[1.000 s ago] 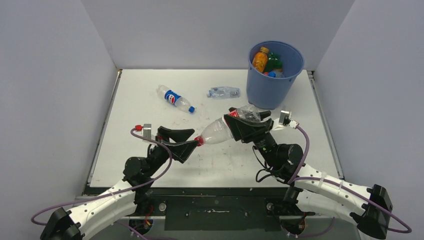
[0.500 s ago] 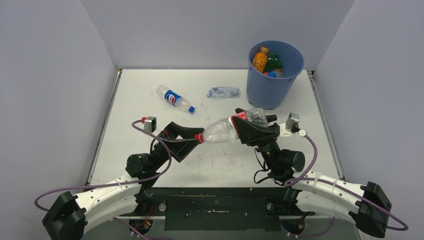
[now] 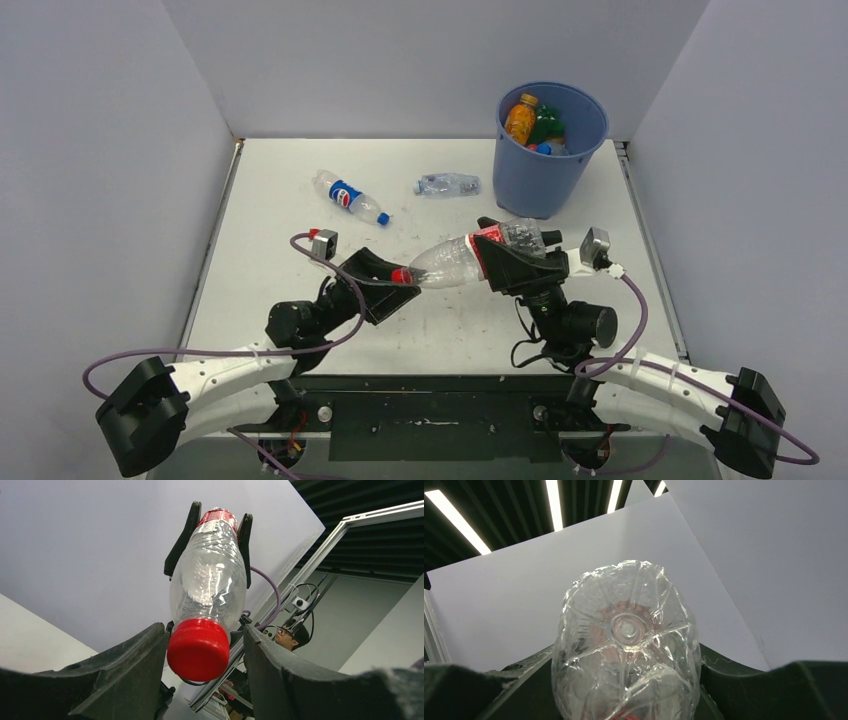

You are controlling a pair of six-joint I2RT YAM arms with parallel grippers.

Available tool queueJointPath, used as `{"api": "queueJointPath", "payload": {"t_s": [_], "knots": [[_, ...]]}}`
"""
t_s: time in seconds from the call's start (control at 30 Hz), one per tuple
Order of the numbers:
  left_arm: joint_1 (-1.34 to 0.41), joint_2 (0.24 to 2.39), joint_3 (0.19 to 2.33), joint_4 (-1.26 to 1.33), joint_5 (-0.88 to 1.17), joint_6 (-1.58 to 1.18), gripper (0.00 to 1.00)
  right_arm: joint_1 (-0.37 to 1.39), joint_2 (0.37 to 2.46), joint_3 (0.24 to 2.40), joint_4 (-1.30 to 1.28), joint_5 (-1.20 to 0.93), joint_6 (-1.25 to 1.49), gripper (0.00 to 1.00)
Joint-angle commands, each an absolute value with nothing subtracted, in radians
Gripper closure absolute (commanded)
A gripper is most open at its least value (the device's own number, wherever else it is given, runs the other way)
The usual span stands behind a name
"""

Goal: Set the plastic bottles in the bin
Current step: Pick up the plastic bottle at the center of the board.

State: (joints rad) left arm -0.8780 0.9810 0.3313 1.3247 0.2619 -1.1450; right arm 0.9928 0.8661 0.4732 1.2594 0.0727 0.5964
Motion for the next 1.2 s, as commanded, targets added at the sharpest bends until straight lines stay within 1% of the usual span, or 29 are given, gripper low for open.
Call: {"api": "queueJointPath", "payload": {"t_s": [0.0, 0.07, 0.13, 0.23, 0.3, 0.37, 0.4, 0.5, 0.57, 0.6, 0.67, 0.7, 0.77, 0.8, 0.83, 0.87, 0.9, 0.93, 0.97, 1.0, 1.1, 1.17], "knots": [[-0.889, 0.999, 0.359, 1.459, 0.313, -1.186, 0.49, 0.991, 0.836, 0.462, 1.339, 0.078, 0.607, 0.95], [-0.888, 0.991, 0.349, 1.464, 0.296, -1.181, 0.54, 0.992, 0.828, 0.460, 1.331, 0.079, 0.606, 0.95], [-0.888, 0.979, 0.347, 1.451, 0.282, -1.169, 0.53, 0.992, 0.823, 0.457, 1.326, 0.075, 0.604, 0.95], [-0.890, 0.955, 0.346, 1.416, 0.249, -1.159, 0.38, 0.992, 0.816, 0.452, 1.313, 0.069, 0.601, 0.95], [-0.890, 0.945, 0.345, 1.406, 0.236, -1.151, 0.37, 0.992, 0.811, 0.445, 1.311, 0.073, 0.602, 0.95], [-0.890, 0.945, 0.350, 1.404, 0.241, -1.148, 0.41, 0.992, 0.810, 0.439, 1.310, 0.074, 0.603, 0.95], [-0.891, 0.947, 0.356, 1.404, 0.250, -1.149, 0.46, 0.992, 0.811, 0.439, 1.310, 0.074, 0.603, 0.95], [-0.891, 0.962, 0.374, 1.392, 0.280, -1.153, 0.55, 0.992, 0.813, 0.439, 1.311, 0.073, 0.605, 0.95], [-0.896, 0.972, 0.380, 1.393, 0.289, -1.155, 0.56, 0.992, 0.816, 0.438, 1.314, 0.071, 0.607, 0.95], [-0.898, 0.975, 0.381, 1.396, 0.290, -1.154, 0.58, 0.992, 0.818, 0.440, 1.313, 0.071, 0.607, 0.95], [-0.900, 0.981, 0.382, 1.410, 0.295, -1.150, 0.68, 0.992, 0.815, 0.438, 1.312, 0.071, 0.607, 0.95], [-0.902, 0.983, 0.382, 1.415, 0.295, -1.147, 0.75, 0.992, 0.814, 0.438, 1.309, 0.070, 0.607, 0.95], [-0.902, 0.980, 0.382, 1.420, 0.298, -1.137, 0.94, 0.992, 0.806, 0.440, 1.292, 0.068, 0.606, 0.94], [-0.902, 0.973, 0.381, 1.419, 0.296, -1.129, 1.00, 0.992, 0.798, 0.442, 1.274, 0.068, 0.606, 0.86], [-0.902, 0.964, 0.379, 1.415, 0.291, -1.121, 1.00, 0.992, 0.787, 0.444, 1.246, 0.068, 0.607, 0.75], [-0.902, 0.950, 0.374, 1.411, 0.281, -1.106, 1.00, 0.992, 0.769, 0.449, 1.202, 0.064, 0.604, 0.56], [-0.901, 0.930, 0.368, 1.394, 0.275, -1.094, 1.00, 0.992, 0.745, 0.457, 1.144, 0.061, 0.598, 0.32], [-0.896, 0.903, 0.363, 1.362, 0.265, -1.085, 1.00, 0.992, 0.711, 0.471, 1.049, 0.061, 0.594, 0.12], [-0.886, 0.865, 0.363, 1.311, 0.262, -1.073, 1.00, 0.992, 0.659, 0.507, 0.879, 0.065, 0.584, 0.05], [-0.872, 0.820, 0.369, 1.231, 0.266, -1.055, 1.00, 0.992, 0.634, 0.542, 0.736, 0.080, 0.570, 0.10], [-0.810, 0.637, 0.442, 0.857, 0.280, -0.948, 1.00, 0.992, 0.511, 0.664, 0.368, 0.128, 0.526, 0.10], [-0.768, 0.537, 0.546, 0.534, 0.279, -0.825, 1.00, 0.992, 0.449, 0.746, 0.178, 0.143, 0.477, 0.10]]}}
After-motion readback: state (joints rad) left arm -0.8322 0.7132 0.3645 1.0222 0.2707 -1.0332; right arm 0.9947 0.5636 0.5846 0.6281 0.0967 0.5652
